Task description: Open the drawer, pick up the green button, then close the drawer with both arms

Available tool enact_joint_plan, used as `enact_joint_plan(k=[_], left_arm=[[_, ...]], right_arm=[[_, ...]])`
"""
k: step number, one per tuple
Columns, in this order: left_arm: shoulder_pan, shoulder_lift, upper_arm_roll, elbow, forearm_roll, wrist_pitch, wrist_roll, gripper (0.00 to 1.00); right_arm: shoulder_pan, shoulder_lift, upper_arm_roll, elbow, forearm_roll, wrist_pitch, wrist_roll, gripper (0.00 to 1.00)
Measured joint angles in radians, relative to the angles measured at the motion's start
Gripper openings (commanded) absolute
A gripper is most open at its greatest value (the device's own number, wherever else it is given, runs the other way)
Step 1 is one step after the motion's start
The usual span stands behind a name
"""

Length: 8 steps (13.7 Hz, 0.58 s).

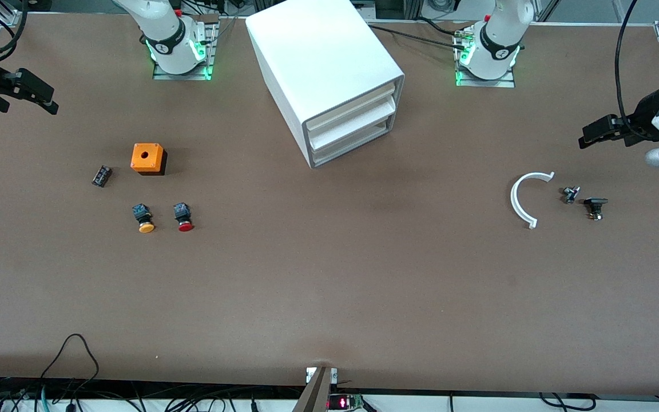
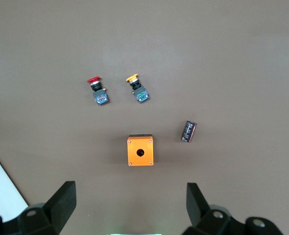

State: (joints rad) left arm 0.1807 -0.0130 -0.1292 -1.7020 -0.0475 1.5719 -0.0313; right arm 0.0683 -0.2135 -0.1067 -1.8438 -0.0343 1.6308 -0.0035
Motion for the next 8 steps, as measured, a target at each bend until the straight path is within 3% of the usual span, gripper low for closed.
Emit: enact_joint_plan(k=[8], left_arm=[[0.000,-0.002,-0.007,0.003,0.013,0.000,0.001,1.00]], right_arm=[[0.000,-0.023,0.002,-0.008,0.000,-0.005,0.000,1.00]])
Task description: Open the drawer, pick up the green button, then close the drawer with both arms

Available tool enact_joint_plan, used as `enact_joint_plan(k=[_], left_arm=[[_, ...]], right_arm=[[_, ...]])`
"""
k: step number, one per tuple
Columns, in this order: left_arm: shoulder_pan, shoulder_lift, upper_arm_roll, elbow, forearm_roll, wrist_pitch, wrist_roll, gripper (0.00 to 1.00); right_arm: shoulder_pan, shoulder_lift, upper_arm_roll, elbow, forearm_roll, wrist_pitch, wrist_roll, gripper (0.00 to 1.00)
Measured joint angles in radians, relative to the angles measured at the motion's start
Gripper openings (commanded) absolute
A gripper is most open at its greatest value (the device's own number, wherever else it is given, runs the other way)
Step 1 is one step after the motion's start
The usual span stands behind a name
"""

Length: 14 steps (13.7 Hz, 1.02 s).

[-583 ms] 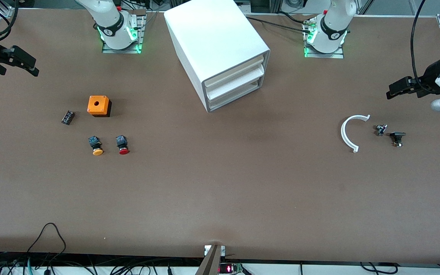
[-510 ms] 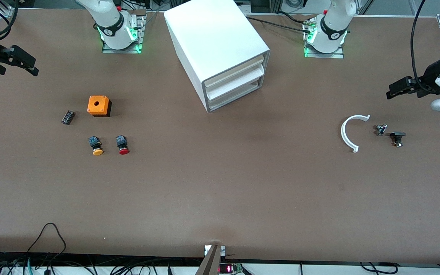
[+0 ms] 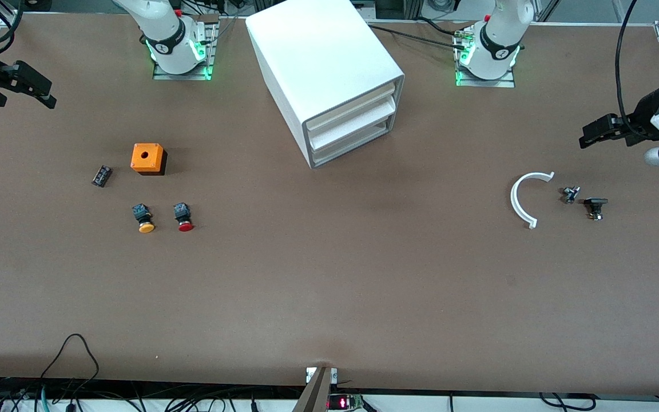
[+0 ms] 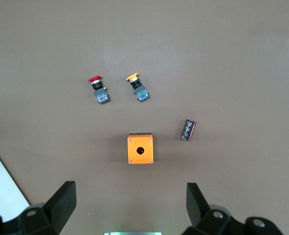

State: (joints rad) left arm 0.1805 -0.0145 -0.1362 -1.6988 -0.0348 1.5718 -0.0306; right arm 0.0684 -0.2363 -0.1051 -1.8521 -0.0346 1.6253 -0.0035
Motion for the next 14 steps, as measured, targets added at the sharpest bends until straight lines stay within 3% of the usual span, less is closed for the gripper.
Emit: enact_joint_plan(k=[9,14], left_arm=[[-0.005,0.045,-0.042,-0.004,0.000,-0.022,0.000,1.00],[-0.015,0.050,-0.073,-0.003,0.000,-0.024,-0.001,1.00]], right_arm=[[0.000,0.012,0.000,-0.006,0.000,0.000,-0.001,1.00],[0.006,0.099,0.009,-0.006,0.004,0.076,-0.002,1.00]])
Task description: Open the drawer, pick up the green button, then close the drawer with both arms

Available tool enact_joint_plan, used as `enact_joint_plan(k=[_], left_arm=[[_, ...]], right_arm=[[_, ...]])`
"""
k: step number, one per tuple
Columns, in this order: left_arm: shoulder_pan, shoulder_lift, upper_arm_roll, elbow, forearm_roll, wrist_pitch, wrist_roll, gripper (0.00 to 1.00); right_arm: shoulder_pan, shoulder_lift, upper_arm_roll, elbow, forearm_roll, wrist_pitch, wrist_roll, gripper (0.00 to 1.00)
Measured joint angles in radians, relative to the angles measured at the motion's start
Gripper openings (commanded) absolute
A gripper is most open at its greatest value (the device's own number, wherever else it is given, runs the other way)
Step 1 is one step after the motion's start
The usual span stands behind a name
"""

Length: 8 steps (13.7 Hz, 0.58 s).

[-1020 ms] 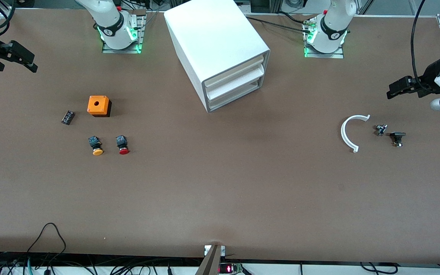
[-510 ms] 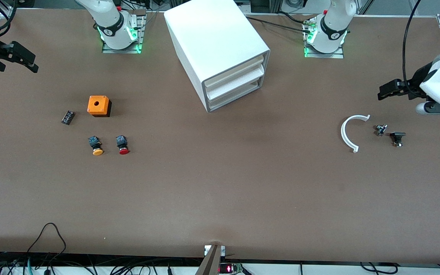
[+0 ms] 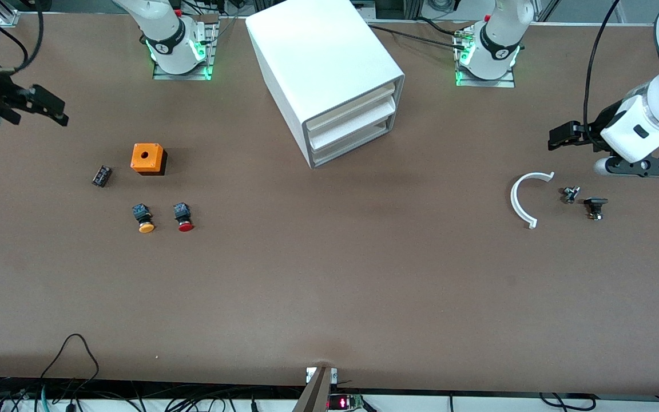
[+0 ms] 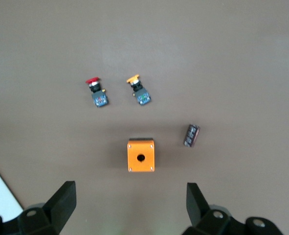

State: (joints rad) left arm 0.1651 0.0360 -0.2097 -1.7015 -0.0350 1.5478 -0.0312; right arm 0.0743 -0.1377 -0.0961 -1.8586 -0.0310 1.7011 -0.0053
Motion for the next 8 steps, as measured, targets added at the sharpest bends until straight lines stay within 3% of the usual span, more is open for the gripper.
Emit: enact_joint_plan(k=[4,8], left_arm=[[-0.012,0.045,-0.001,-0.004,-0.012,-0.001,0.000,1.00],[-0.065,0.162,-0.005,-0.011,-0.144,-0.001,-0.016,1.00]], right_arm=[[0.020,0.084,0.008,0.019,0.002,0.061,0.000,1.00],[0.023,0.153,0.009,0.071,0.034,0.061,0.000,1.00]])
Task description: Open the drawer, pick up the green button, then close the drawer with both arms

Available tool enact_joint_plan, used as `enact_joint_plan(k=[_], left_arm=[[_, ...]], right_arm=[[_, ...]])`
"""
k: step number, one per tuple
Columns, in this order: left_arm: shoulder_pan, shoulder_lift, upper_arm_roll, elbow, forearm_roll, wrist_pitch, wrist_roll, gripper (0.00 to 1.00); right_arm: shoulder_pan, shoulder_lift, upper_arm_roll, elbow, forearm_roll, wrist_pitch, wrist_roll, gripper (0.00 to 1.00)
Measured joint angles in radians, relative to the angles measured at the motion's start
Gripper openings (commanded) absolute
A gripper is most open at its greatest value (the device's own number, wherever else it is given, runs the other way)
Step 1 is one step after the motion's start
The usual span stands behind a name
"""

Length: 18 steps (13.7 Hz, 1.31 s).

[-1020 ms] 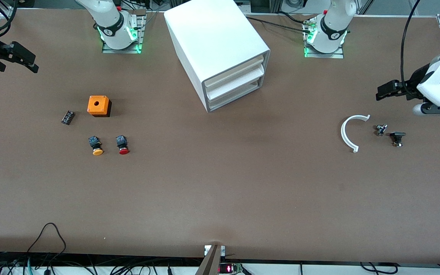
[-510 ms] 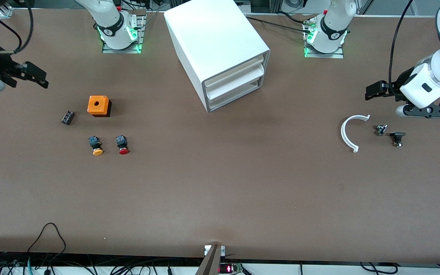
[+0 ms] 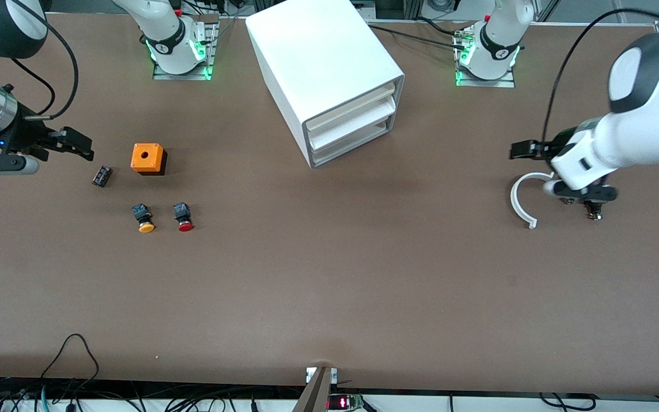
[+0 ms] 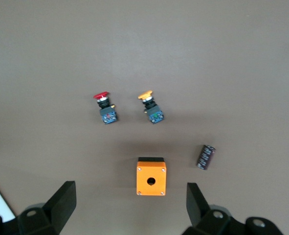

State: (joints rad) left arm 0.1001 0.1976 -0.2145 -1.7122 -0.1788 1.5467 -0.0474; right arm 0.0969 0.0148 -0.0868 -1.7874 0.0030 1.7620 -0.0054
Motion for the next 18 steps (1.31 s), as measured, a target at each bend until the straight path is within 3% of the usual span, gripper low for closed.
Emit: enact_joint_plan(k=[8,15,18], left_arm=[[-0.002,0.233,-0.013,-0.053,-0.368,-0.005,0.010,1.00],[0.002,0.466,-0.024,-0.131,-0.610,-0.053,0.477,1.00],[0.000,0.522,-0.053,-0.187,-0.656,0.025,0.626,1.00]], right_arm=[[0.105,0.026,0.010,0.023,0.006,0.015,-0.002,1.00],[0.154,0.102,0.011,0.071,0.006,0.040,-0.122,1.00],[0.172,0.149,0.012,0.120,0.041,0.042,-0.228,1.00]])
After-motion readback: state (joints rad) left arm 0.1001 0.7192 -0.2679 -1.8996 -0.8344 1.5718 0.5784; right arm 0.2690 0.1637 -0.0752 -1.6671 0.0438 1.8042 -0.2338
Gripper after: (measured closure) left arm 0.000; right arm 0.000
